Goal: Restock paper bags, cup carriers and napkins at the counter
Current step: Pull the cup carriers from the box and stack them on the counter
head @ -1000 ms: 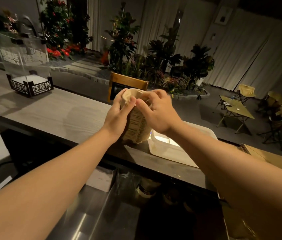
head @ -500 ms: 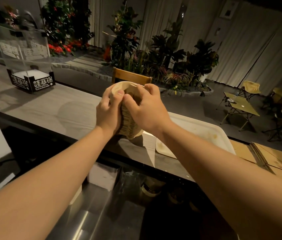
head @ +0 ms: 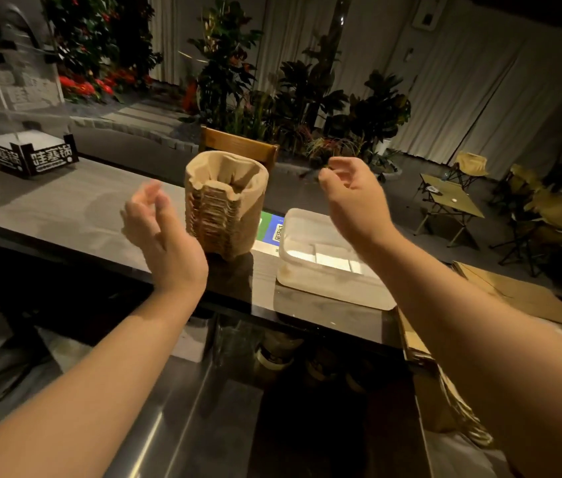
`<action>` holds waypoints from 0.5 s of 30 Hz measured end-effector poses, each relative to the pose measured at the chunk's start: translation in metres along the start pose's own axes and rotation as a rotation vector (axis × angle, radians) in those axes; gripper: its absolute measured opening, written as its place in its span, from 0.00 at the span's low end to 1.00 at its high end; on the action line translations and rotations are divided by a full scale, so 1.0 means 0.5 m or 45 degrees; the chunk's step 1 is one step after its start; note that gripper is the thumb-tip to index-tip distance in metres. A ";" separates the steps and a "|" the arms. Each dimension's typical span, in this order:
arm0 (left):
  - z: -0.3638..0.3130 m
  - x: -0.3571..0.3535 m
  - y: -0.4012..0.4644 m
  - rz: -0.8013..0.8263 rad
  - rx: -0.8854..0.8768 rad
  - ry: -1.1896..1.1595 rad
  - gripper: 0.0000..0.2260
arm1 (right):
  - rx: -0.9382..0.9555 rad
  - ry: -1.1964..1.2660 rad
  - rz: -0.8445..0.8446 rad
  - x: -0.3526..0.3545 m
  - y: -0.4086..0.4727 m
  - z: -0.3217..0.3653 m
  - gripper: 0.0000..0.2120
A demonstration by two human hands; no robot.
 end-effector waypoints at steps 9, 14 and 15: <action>-0.016 -0.078 -0.233 0.717 0.184 -0.156 0.33 | -0.631 -0.753 -0.070 0.161 -0.103 -0.203 0.24; -0.022 -0.128 -0.257 0.854 0.563 -0.093 0.35 | -0.650 -0.761 -0.002 0.161 -0.119 -0.240 0.08; -0.026 -0.130 -0.257 0.868 0.579 -0.057 0.34 | -0.667 -0.720 -0.011 0.160 -0.120 -0.246 0.06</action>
Point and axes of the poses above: each hand's wrist, its own y-axis towards the middle knuckle, its own x-axis out of the back of the hand, z = x × y, the point moved 5 cm from there along y, towards the middle knuckle, and after that the axes turned 7 degrees about -x, right-handed, at the moved point
